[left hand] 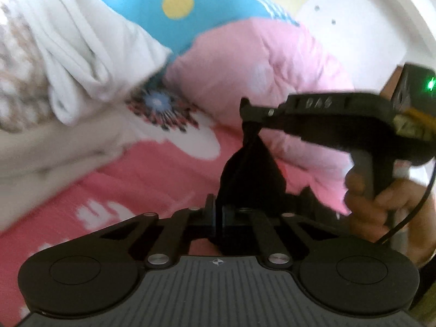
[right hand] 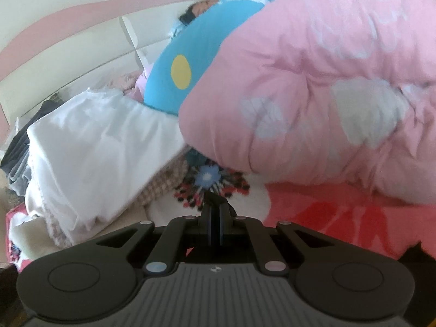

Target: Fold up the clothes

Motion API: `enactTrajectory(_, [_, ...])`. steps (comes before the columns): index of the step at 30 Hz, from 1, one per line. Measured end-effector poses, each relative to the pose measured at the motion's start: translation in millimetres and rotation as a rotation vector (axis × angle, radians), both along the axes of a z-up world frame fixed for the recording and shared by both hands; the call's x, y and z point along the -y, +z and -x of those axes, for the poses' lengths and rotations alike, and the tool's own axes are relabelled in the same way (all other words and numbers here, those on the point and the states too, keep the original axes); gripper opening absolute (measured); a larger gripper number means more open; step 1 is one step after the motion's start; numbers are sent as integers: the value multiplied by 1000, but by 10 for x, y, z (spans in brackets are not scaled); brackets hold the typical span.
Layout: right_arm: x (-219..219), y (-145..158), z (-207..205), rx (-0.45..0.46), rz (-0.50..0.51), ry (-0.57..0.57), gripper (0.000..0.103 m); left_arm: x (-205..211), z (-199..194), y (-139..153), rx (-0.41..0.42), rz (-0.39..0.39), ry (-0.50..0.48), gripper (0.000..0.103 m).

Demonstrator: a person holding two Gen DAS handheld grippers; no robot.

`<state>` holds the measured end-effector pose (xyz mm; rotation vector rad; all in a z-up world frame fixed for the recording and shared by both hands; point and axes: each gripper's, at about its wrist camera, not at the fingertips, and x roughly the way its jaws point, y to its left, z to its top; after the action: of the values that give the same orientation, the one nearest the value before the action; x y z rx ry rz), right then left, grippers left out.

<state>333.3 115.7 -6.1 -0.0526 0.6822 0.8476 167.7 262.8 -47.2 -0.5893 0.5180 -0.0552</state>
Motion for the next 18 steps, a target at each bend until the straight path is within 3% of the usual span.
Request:
enactTrajectory(6, [-300,-130,92,109,24,26,4,-146,32,8,-46,8,35,2])
enactTrajectory(13, [-794,-523,153,211,153,105,4,-197,-41,-111,-129,13,38,2])
enactTrajectory(16, [-915,-617,37,219,215,73,4,-207,-54,-139,-139,21,31,2])
enactTrajectory(18, [-845,-534,-74,219,202,9,5,-218,-53,-145,-137,28,18,2])
